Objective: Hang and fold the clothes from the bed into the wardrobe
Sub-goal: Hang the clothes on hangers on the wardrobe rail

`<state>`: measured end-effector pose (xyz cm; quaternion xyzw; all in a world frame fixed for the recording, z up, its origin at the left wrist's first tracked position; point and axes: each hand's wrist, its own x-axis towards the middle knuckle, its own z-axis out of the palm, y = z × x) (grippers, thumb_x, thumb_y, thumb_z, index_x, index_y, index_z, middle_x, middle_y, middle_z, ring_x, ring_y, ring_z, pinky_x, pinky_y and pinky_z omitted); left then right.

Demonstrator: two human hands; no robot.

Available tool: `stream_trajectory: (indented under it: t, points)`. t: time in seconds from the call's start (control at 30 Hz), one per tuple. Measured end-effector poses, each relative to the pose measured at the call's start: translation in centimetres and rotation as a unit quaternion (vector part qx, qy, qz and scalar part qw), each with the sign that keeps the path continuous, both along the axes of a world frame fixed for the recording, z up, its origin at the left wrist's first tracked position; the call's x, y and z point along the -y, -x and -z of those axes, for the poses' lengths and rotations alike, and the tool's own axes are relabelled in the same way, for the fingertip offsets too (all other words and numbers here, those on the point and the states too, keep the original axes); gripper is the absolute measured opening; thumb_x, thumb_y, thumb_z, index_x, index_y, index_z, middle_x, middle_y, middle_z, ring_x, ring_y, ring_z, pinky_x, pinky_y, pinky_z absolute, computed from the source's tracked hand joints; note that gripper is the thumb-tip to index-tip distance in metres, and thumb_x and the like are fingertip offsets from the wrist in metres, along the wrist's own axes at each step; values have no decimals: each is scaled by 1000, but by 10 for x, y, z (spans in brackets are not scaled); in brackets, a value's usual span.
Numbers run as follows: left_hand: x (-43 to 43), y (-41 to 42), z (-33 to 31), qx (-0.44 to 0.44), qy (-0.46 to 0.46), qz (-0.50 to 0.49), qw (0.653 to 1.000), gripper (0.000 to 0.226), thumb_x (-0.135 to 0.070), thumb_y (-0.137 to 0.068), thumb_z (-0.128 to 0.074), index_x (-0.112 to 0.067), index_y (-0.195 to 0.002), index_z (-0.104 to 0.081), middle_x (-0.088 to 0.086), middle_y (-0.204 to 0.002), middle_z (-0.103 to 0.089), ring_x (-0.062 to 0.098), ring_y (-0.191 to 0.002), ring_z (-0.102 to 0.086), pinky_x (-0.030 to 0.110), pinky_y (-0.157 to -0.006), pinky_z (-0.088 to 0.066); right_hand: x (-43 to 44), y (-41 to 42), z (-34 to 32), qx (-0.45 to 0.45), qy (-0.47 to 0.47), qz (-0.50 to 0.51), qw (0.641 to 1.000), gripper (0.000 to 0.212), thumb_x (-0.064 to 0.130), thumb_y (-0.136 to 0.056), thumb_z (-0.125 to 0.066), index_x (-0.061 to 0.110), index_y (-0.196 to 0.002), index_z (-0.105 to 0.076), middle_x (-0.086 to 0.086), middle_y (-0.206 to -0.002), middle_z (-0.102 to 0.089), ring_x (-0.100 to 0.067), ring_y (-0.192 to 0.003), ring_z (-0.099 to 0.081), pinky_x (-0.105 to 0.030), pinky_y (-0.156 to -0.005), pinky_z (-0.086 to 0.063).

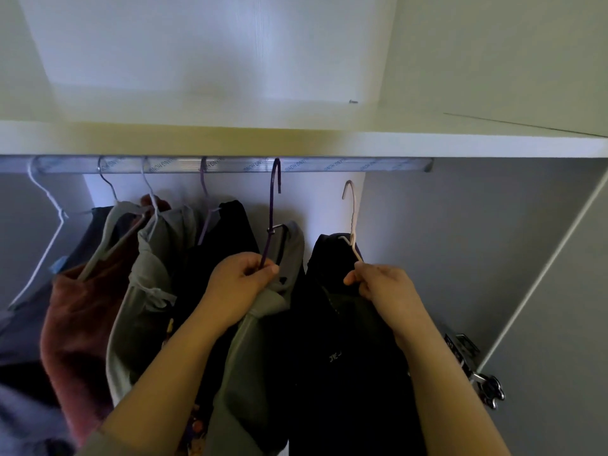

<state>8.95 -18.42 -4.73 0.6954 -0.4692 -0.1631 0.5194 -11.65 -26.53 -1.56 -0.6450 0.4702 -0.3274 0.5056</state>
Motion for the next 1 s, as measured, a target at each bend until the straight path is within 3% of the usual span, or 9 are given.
stream_trajectory:
  t: [0.23, 0.4, 0.57, 0.8, 1.0]
  points:
    - [29, -17, -25, 62, -1, -50, 997, 17, -20, -92, -62, -11, -84, -73, 8, -83, -71, 21, -80, -64, 35, -77, -48, 25, -14, -6, 13, 29, -20, 999, 40, 28, -100, -48, 13, -72, -72, 9, -42, -44, -1, -35, -36, -13, -40, -34]
    - [50, -27, -37, 60, -11, -57, 997, 21, -22, -93, -62, -14, -75, -70, 9, -82, -69, 21, -80, -63, 33, -79, -47, 38, -15, -4, 6, 29, -33, 999, 40, 27, -101, -48, 14, -70, -71, 12, -39, -43, 0, -33, -37, -9, -38, -33]
    - [62, -31, -43, 74, -13, -57, 996, 26, -22, -94, -59, -3, -80, -69, 16, -82, -68, 27, -82, -62, 38, -82, -47, 49, -15, -4, -16, 19, -43, 999, 36, 24, -100, -49, 12, -73, -71, 10, -41, -45, -1, -32, -40, -8, -39, -34]
    - [71, -33, -34, 96, 2, -88, 991, 30, -24, -94, -59, 1, -80, -68, 19, -81, -67, 29, -81, -61, 41, -79, -47, 56, -19, 1, -36, 7, -48, 998, 38, 25, -101, -47, 14, -74, -70, 11, -40, -44, -1, -31, -40, -8, -39, -32]
    - [78, -40, 3, 92, -64, -123, 986, 24, -22, -94, -60, -4, -83, -70, 11, -81, -67, 22, -78, -59, 28, -67, -39, 59, -22, 7, -48, 4, -45, 998, 36, 24, -101, -47, 11, -79, -72, 8, -45, -46, 0, -31, -41, -8, -40, -31]
